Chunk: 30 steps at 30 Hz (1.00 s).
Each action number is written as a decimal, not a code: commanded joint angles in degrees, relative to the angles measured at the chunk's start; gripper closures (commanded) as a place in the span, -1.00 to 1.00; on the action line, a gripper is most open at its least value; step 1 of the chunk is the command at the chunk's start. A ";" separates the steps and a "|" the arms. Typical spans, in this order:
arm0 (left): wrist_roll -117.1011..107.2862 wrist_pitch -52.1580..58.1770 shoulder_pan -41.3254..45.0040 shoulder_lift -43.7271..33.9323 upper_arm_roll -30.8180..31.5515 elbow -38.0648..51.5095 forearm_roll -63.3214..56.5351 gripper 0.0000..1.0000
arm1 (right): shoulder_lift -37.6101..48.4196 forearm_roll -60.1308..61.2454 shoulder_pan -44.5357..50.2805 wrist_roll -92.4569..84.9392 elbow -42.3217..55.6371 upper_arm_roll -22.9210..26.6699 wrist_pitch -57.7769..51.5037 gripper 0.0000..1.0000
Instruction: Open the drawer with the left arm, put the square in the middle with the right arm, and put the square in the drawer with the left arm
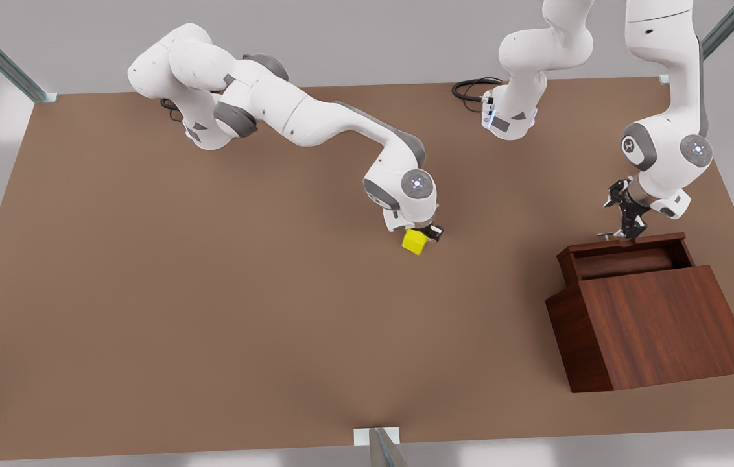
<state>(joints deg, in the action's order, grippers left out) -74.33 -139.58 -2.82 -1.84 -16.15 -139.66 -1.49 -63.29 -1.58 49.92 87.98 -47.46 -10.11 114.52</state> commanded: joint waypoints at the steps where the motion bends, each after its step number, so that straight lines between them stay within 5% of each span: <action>1: -0.11 0.01 0.19 0.00 -0.02 0.00 -0.09 -1.00 | 0.01 0.09 0.00 0.00 0.00 -0.09 0.09 -1.00; 5: -0.55 1.41 0.19 -0.09 0.07 0.00 -0.09 -1.00 | 7.38 0.00 -3.94 -2.80 -0.70 -0.53 -3.59 -1.00; 9: -0.91 3.87 0.19 -1.67 -0.02 0.26 -0.45 -1.00 | 35.67 -5.19 -21.42 -30.64 -27.22 0.35 -7.73 -1.00; 12: -2.75 10.01 0.19 -4.04 0.42 2.28 -0.53 -1.00 | 47.28 -5.01 -39.18 -53.49 -32.52 0.35 -15.81 -1.00; 15: -15.76 35.58 0.27 -4.93 12.53 20.01 -0.45 -1.00 | 56.77 -2.82 -53.34 -80.57 -39.80 0.44 -20.83 -1.00; 16: -12.62 41.30 0.27 -3.09 22.34 28.01 -0.27 -1.00 | 58.46 -1.67 -55.02 -82.62 -42.27 0.35 -21.27 -1.00; 18: 8.12 47.82 0.54 8.16 44.97 44.46 -6.33 -1.00 | 56.26 -2.11 -54.32 -83.14 -40.17 -0.18 -20.48 -1.00; 20: 22.99 48.96 3.00 19.58 53.68 54.48 -10.81 -1.00 | 50.73 -2.11 -54.49 -90.97 -33.32 -0.18 -20.83 -1.00; 24: 49.46 37.37 8.09 30.04 54.56 58.27 -16.26 -1.00 | 48.17 -2.11 -54.40 -89.21 -29.97 -0.18 -21.44 -1.00; 30: 56.31 20.49 12.14 29.44 47.79 41.14 -16.18 -1.00 | 48.44 -2.11 -54.49 -89.21 -30.41 -0.18 -21.97 -1.00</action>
<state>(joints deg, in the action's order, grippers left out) -18.16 -120.80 9.43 27.61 31.63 -99.59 -17.27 -14.86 -3.69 -4.57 -1.31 -77.87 -10.28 92.55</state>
